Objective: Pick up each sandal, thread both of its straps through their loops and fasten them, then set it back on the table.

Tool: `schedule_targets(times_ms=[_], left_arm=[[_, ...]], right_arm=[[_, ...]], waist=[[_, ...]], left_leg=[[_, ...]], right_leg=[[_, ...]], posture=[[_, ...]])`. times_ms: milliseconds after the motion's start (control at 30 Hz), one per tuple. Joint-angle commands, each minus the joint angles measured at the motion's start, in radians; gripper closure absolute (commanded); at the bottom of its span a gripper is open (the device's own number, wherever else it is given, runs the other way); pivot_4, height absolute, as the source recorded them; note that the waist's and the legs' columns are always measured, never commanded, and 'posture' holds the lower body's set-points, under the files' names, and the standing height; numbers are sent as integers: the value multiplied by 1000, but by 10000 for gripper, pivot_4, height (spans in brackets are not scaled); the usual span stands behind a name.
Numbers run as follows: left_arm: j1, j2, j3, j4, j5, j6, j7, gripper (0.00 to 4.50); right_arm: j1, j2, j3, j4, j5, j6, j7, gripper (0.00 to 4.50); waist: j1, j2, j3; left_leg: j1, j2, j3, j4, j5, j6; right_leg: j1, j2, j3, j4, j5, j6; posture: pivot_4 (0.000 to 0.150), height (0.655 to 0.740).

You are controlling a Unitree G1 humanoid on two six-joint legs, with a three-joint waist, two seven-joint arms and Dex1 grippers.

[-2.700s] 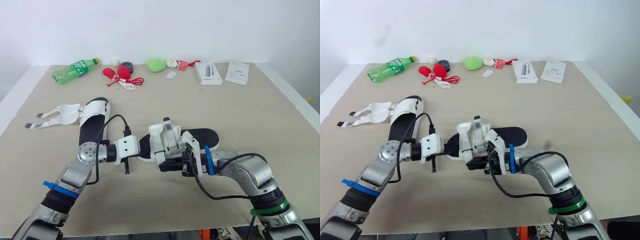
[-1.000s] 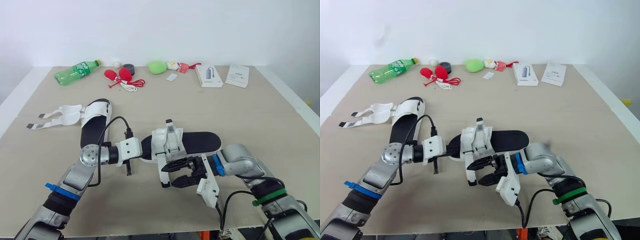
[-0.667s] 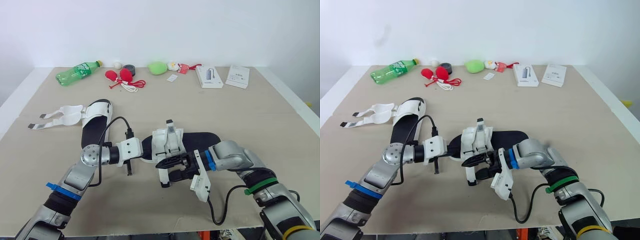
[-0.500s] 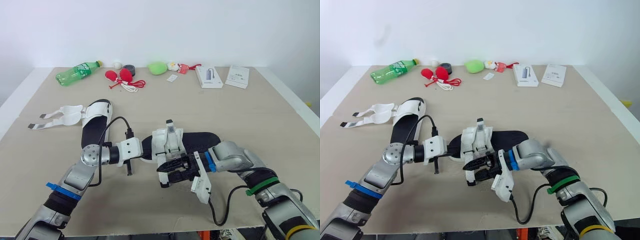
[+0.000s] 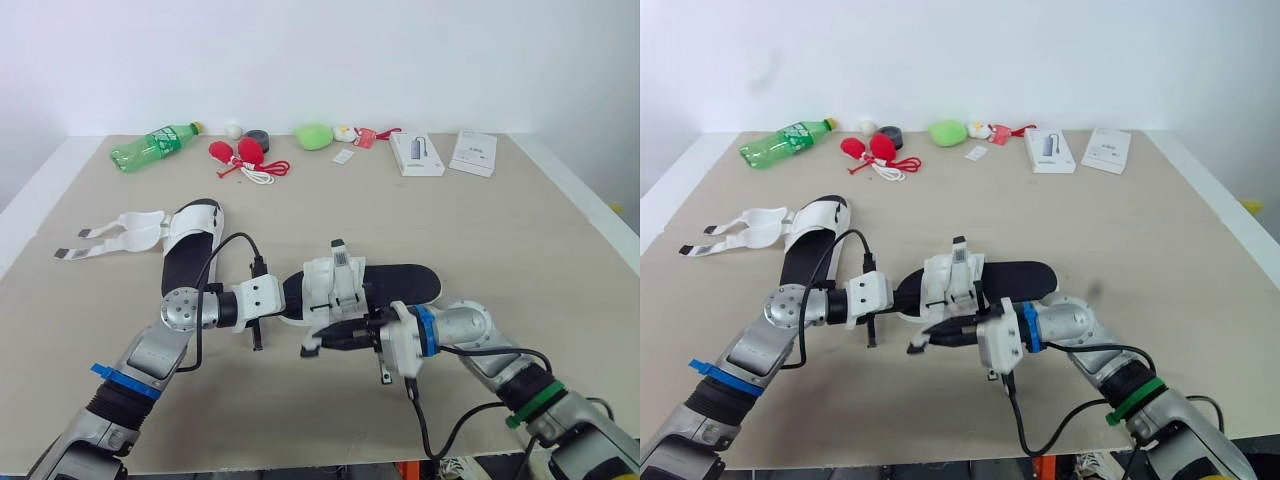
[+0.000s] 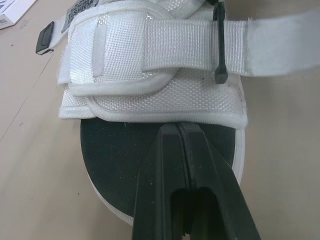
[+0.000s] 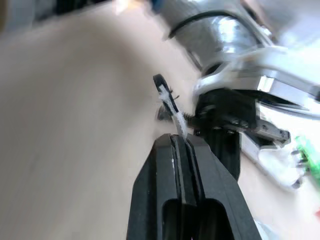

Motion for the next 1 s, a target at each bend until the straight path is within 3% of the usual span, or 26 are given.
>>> schedule_targets(times_ms=[33,133,333,900,1000], left_arm=[[15,22,-34,32,36,32,-30,45000],[6,28,-32,43,37,25,-35,45000],[-17,20,-32,69,42,16,-34,45000],[-10,13,-28,54,42,23,-7,45000],[-7,13,-27,51,40,24,-5,45000]], right_arm=[[-31,41,-113,-93,218,388,-77,43994],[-84,83,-181,-62,253,566,-131,43994],[-154,149,-249,21,142,673,-157,43994],[-242,190,-262,233,-193,570,-121,43994],[-262,197,-271,260,-227,557,-129,36158]], waist=[[0,0,0],[0,0,0],[1,0,0],[-1,0,0],[-1,0,0]], left_leg=[[0,0,0,0,0,0],[0,0,0,0,0,1],[-1,0,1,-1,0,0],[-2,0,1,1,0,0],[-2,0,1,1,0,0]], right_leg=[[0,0,0,0,0,-1],[-1,0,0,0,1,-1],[-3,1,-1,0,1,0],[-5,1,-1,0,2,0],[-5,1,-1,0,2,0]], posture=[[1500,7400],[1500,7400],[1500,7400],[1500,7400],[1500,7400]])
